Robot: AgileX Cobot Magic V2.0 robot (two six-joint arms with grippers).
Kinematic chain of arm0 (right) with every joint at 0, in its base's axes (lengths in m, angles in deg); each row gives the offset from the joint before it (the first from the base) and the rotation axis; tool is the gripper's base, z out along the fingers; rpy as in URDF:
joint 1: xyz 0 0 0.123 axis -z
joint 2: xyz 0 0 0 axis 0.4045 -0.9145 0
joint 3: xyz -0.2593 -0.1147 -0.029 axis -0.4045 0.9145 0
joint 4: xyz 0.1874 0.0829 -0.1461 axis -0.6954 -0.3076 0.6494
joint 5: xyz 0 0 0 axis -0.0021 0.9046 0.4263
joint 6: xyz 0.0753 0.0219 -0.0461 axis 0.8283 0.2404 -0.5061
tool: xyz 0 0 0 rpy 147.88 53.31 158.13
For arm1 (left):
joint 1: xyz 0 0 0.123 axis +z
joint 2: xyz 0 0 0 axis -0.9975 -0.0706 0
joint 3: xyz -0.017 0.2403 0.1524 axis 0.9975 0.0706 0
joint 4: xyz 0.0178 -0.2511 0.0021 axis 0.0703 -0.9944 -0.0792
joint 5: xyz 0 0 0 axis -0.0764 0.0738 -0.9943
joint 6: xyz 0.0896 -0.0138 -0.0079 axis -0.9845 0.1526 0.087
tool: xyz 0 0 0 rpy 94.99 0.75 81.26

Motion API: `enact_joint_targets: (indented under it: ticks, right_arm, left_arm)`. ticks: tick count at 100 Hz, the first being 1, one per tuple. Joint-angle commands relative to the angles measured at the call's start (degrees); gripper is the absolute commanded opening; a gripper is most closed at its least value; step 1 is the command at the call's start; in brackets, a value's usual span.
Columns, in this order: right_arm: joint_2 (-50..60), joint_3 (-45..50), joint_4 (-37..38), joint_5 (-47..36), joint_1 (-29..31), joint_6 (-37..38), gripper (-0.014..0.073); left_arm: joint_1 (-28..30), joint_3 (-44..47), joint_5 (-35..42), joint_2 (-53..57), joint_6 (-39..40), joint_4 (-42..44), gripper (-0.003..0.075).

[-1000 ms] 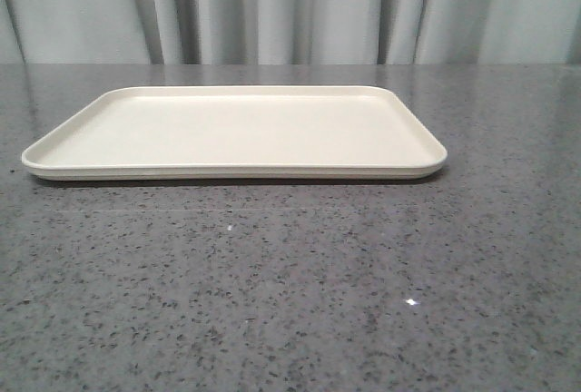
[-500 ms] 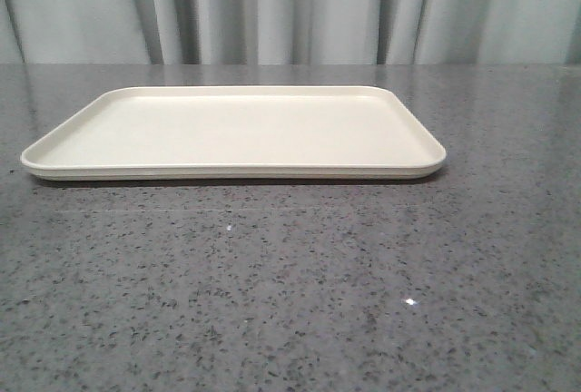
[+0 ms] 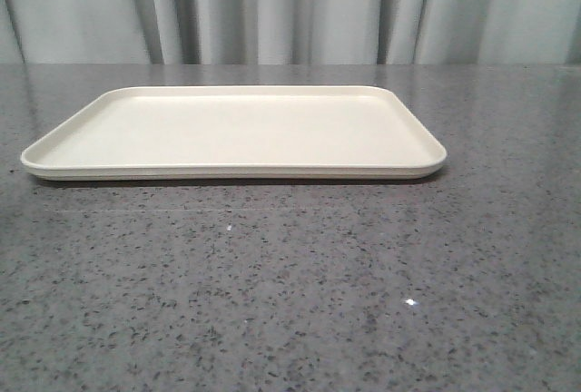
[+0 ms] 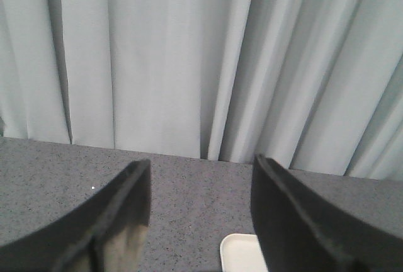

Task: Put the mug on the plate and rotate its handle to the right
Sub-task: 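Lower the left gripper around the mug rim and close it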

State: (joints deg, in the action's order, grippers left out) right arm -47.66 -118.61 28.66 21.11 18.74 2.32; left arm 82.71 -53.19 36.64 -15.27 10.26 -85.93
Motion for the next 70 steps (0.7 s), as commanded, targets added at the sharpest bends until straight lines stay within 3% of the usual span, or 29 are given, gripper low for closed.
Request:
enact_joint_targets:
  ticks: [1, 25, 51, 70]
  right_arm:
    - [-1.07, -1.78, 0.63, -2.78, 0.15, -0.41, 0.0328]
    - [-3.4, -4.67, 0.63, 0.48, 0.15, -0.41, 0.0523]
    - [-5.3, -8.47, 0.94, 1.61, 0.15, -0.41, 0.053]
    - [-6.91, -8.76, 1.05, 2.44, 0.15, -0.41, 0.053]
  left_arm:
    - [0.39, -2.54, 2.32, -0.44, -0.17, -0.73, 0.037]
    - [0.39, -5.99, -6.54, -1.99, -1.14, -0.73, 0.037]
    - [0.39, -12.74, -17.43, -6.88, -4.94, 0.0, 0.037]
    - [0.39, -17.84, -30.8, -13.24, -7.18, 3.12, 0.037]
